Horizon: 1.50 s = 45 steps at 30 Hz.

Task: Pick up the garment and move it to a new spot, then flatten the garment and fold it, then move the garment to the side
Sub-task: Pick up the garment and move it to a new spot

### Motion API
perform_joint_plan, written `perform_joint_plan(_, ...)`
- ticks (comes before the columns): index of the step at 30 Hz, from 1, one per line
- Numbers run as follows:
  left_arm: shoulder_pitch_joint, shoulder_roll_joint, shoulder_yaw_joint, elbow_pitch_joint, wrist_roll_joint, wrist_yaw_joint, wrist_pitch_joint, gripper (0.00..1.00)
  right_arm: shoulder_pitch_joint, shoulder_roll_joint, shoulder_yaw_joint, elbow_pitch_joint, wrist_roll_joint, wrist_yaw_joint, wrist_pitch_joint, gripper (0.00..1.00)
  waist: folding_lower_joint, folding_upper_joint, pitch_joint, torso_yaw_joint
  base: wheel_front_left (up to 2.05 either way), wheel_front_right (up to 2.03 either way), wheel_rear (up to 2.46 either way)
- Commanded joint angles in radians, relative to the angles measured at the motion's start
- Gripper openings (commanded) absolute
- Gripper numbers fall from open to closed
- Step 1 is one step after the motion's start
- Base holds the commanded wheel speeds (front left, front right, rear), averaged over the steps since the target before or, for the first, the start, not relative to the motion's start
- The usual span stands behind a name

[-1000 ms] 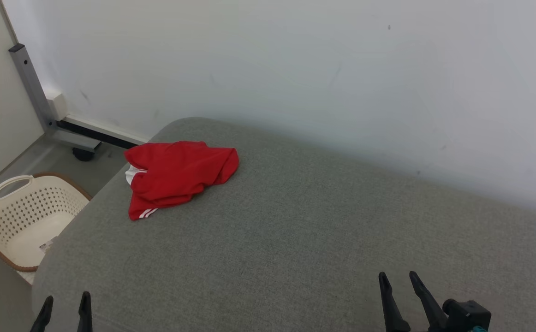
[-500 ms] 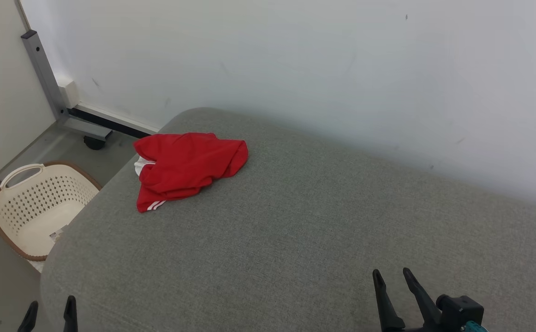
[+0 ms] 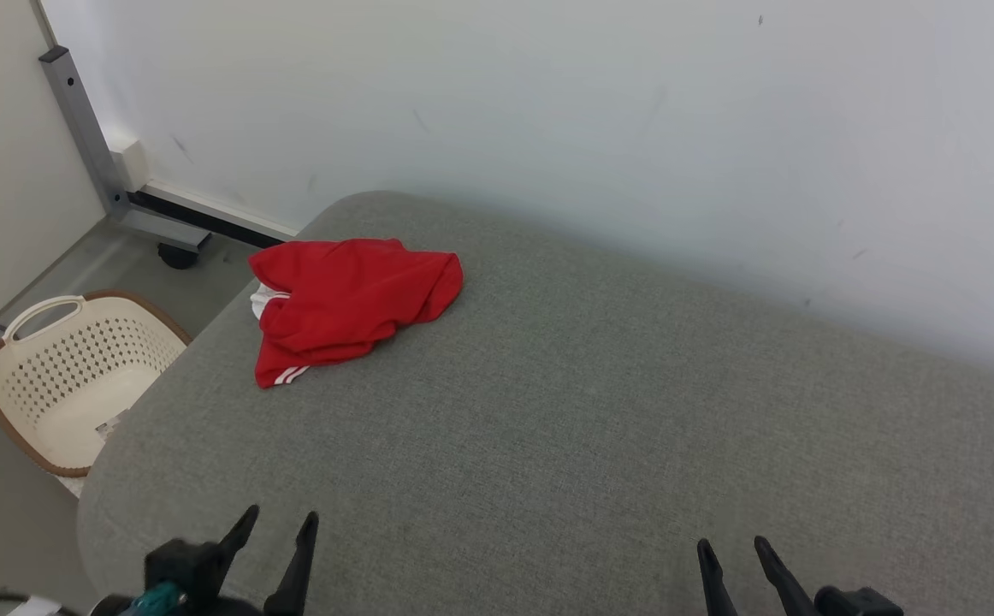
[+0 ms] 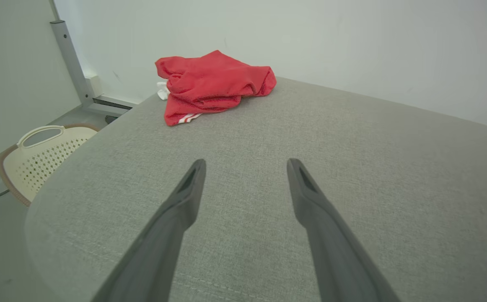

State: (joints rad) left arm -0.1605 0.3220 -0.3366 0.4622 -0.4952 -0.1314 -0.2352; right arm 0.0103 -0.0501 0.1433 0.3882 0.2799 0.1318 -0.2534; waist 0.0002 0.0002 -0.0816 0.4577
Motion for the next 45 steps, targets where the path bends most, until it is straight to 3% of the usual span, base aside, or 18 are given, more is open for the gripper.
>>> perform_joint_plan(1,-0.059,-0.006,-0.023,0.049,0.014,0.003,0.028,1.0,0.032,0.0,0.0,-0.015,-0.01,-0.002,0.009,1.0,-0.0002,-0.0002,0.003,-0.005,0.0,0.0,0.0)
perform_joint_plan(5,-0.19,-0.052,-0.027,0.159,0.012,0.015,0.054,1.0,0.059,-0.001,0.016,-0.086,-0.043,-0.002,0.061,1.0,-0.0002,-0.0002,0.055,-0.06,0.0,0.0,0.0)
perform_joint_plan(16,-0.47,-0.051,0.044,0.36,-0.026,0.068,0.071,1.0,0.059,-0.006,0.005,-0.341,-0.15,-0.002,0.215,1.0,-0.0002,-0.0002,0.235,-0.209,0.0,0.0,0.0)
perform_joint_plan(21,-0.607,-0.035,0.032,0.455,-0.01,0.071,0.134,1.0,0.069,-0.033,-0.001,-0.471,-0.171,-0.002,0.276,1.0,-0.0002,-0.0002,0.327,-0.239,0.0,0.0,0.0)
perform_joint_plan(30,-0.764,-0.009,0.026,0.618,0.008,0.131,0.202,1.0,0.093,-0.061,-0.002,-0.634,-0.19,-0.002,0.34,1.0,-0.0002,-0.0002,0.437,-0.284,0.0,0.0,0.0)
perform_joint_plan(32,-0.785,-0.012,0.021,0.633,0.008,0.118,0.198,1.0,0.099,-0.063,-0.008,-0.657,-0.194,-0.002,0.346,1.0,-0.0002,-0.0002,0.457,-0.289,0.0,0.0,0.0)
perform_joint_plan(38,-0.832,0.01,0.034,0.701,0.002,0.171,0.191,1.0,0.105,-0.068,-0.008,-0.694,-0.198,-0.002,0.352,1.0,-0.0002,-0.0002,0.502,-0.312,0.0,0.0,0.0)
perform_joint_plan(42,-0.853,0.015,0.034,0.74,0.014,0.242,0.169,1.0,0.12,-0.071,-0.018,-0.703,-0.199,-0.002,0.347,1.0,-0.0002,-0.0002,0.51,-0.321,0.0,0.0,0.0)
perform_joint_plan(43,-0.858,0.015,0.036,0.747,0.015,0.267,0.148,0.45,0.123,-0.069,-0.021,-0.706,-0.199,-0.002,0.347,1.0,-0.0002,-0.0002,0.511,-0.323,0.0,0.0,0.0)
perform_joint_plan(44,-0.861,0.015,0.039,0.75,0.011,0.273,0.138,0.0,0.124,-0.068,-0.023,-0.708,-0.198,-0.002,0.347,1.0,-0.0002,-0.0002,0.51,-0.324,0.0,0.0,0.0)
perform_joint_plan(45,-0.863,0.01,0.04,0.753,0.007,0.275,0.132,0.0,0.125,-0.067,-0.027,-0.709,-0.198,-0.002,0.347,1.0,-0.0002,-0.0002,0.508,-0.323,0.0,0.0,0.0)
